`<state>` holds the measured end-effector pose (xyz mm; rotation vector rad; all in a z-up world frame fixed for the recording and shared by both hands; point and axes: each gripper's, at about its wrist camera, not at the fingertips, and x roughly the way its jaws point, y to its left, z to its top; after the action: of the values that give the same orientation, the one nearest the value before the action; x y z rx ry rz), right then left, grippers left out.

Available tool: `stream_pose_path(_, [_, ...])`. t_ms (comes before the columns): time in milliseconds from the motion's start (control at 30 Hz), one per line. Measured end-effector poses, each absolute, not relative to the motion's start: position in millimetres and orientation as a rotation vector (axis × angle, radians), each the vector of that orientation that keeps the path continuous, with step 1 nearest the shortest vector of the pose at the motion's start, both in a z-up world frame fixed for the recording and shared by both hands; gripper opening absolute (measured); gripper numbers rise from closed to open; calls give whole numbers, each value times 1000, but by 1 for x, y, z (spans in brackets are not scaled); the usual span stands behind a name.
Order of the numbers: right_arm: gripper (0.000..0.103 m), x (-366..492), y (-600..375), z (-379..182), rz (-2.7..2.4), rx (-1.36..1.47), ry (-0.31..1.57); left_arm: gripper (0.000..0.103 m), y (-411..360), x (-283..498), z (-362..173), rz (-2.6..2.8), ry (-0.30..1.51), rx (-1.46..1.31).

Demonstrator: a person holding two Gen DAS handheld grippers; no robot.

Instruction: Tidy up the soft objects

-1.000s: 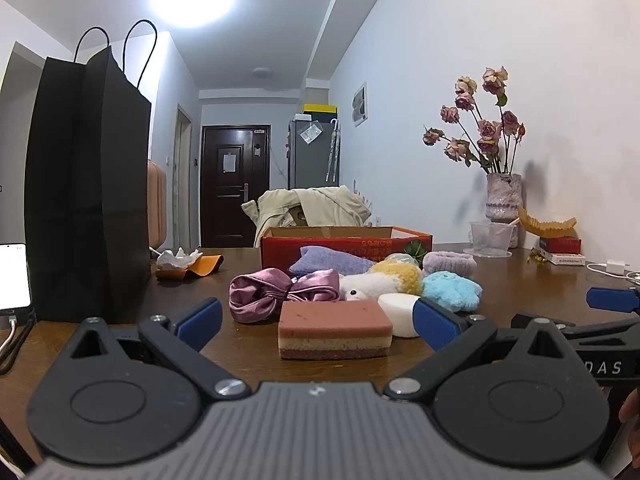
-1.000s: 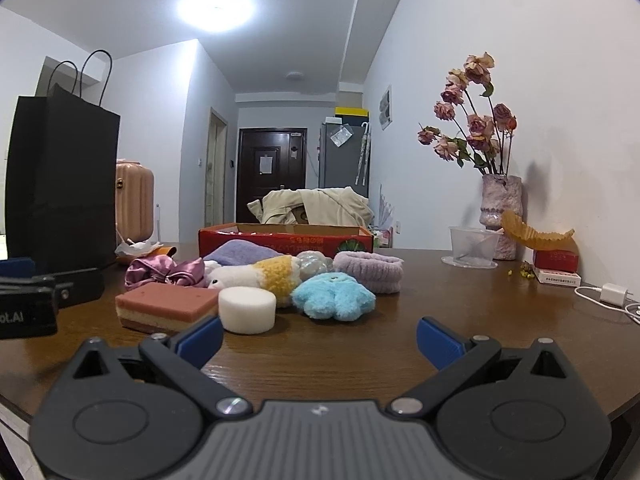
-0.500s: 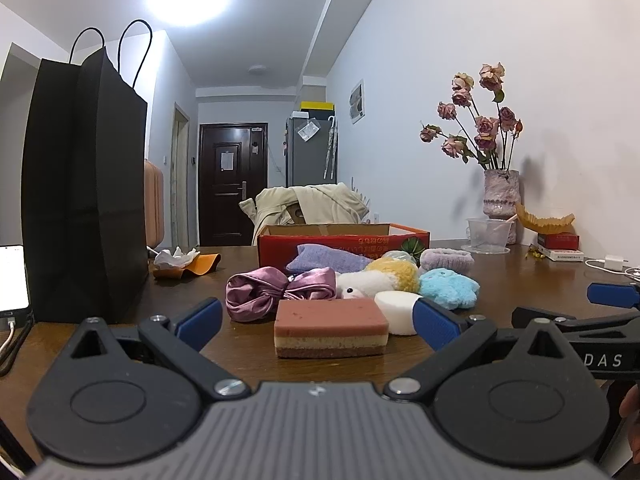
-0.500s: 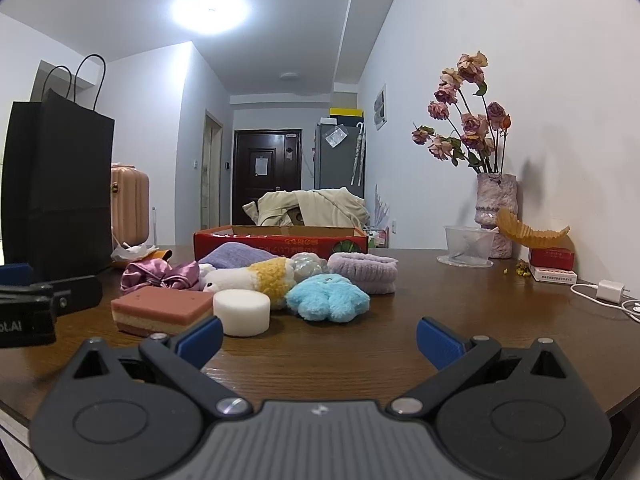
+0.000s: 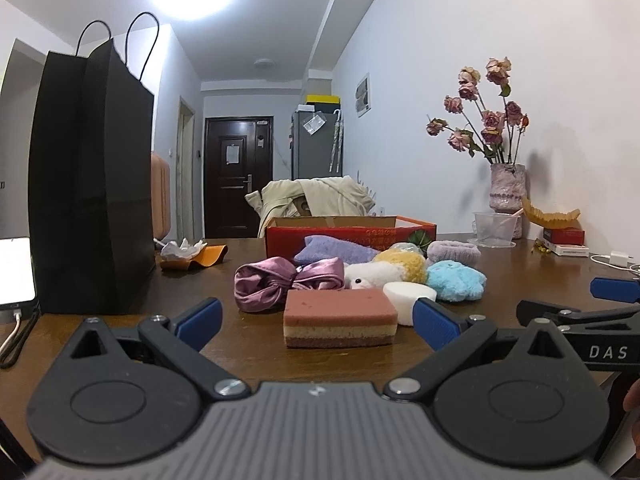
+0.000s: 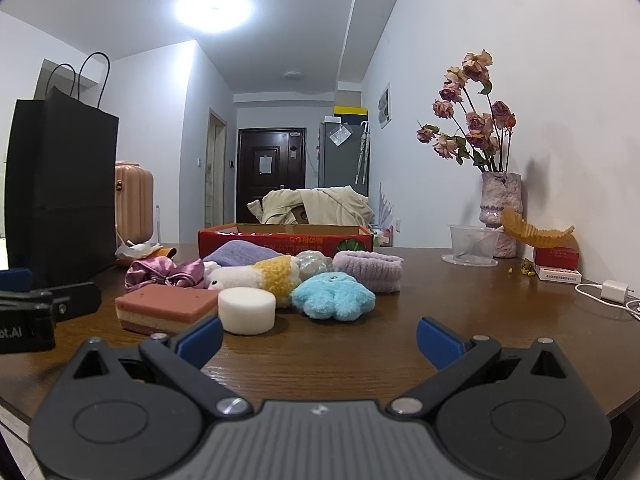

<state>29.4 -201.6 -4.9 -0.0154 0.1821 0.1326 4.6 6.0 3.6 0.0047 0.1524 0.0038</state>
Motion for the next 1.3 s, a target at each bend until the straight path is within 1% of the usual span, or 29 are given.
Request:
stream_pose_path(667, [103, 30, -202, -3, 149, -7, 187, 103, 22, -1, -11, 48, 198, -43])
stream_pose_path(733, [103, 32, -202, -2, 151, -3, 193, 103, 20, -1, -12, 41, 181, -31])
stream_pose_path(933, [103, 45, -204, 13, 161, 79, 181, 103, 28, 6, -19, 40, 215, -39])
stream_pose_path(1100, [103, 71, -207, 25, 237, 241, 243, 103, 36, 22, -14, 16, 246, -21])
stream_pose_path(1200, [103, 88, -198, 26, 288, 272, 325, 103, 39, 44, -4, -30, 299, -51])
stream_pose_path(1267, [98, 101, -192, 22, 302, 282, 390, 103, 46, 61, 4, -51, 347, -88])
stream_pose_path(1300, [89, 107, -191, 19, 306, 304, 418, 102, 51, 70, 8, -64, 371, -118])
